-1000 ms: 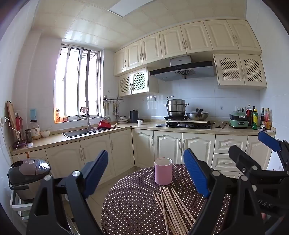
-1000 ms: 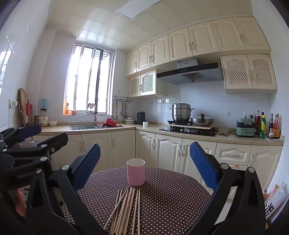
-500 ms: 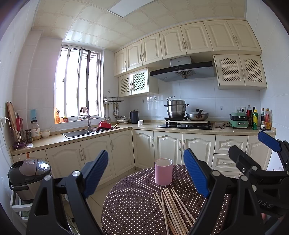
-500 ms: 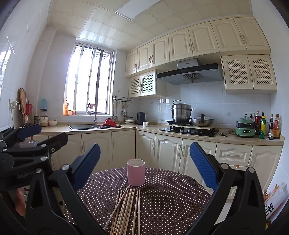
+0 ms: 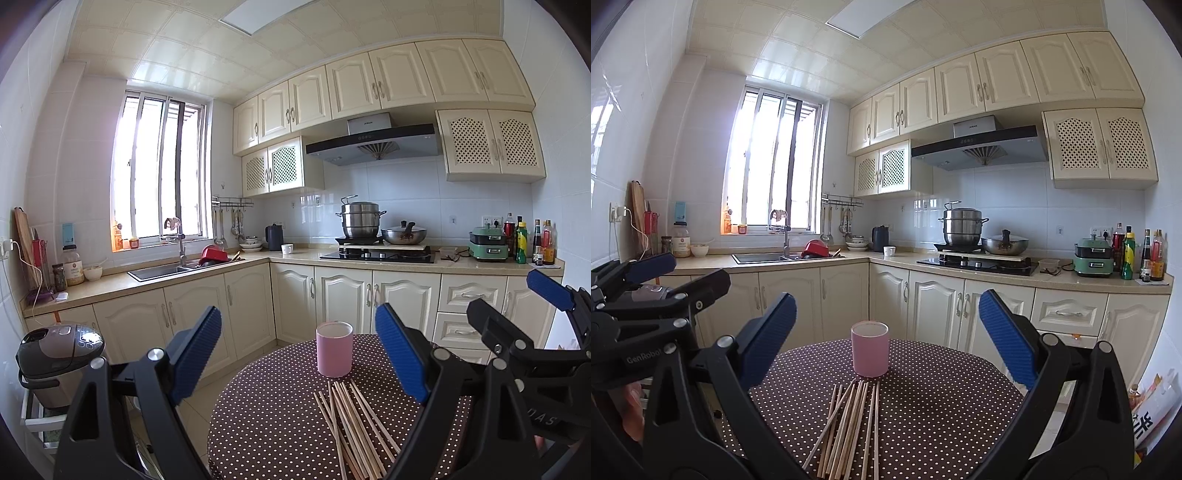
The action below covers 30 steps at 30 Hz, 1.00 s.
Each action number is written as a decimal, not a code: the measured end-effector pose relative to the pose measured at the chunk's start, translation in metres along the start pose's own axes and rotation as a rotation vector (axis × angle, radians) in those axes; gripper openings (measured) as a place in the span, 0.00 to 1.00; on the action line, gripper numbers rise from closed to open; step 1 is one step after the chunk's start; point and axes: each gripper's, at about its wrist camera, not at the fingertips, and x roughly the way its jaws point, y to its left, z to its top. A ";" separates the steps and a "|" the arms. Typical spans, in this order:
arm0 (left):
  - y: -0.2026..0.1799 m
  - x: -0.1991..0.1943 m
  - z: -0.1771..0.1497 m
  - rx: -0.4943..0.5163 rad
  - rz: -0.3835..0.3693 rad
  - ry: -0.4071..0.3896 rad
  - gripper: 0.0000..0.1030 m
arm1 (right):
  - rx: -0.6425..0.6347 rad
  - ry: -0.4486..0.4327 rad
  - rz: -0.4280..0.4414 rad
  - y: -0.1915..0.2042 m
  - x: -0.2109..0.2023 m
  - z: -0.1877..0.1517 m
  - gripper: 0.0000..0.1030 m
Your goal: Organize utensils
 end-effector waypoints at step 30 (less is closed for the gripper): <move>-0.001 0.002 -0.009 0.003 -0.001 0.009 0.81 | 0.015 0.024 0.003 0.000 0.005 -0.011 0.94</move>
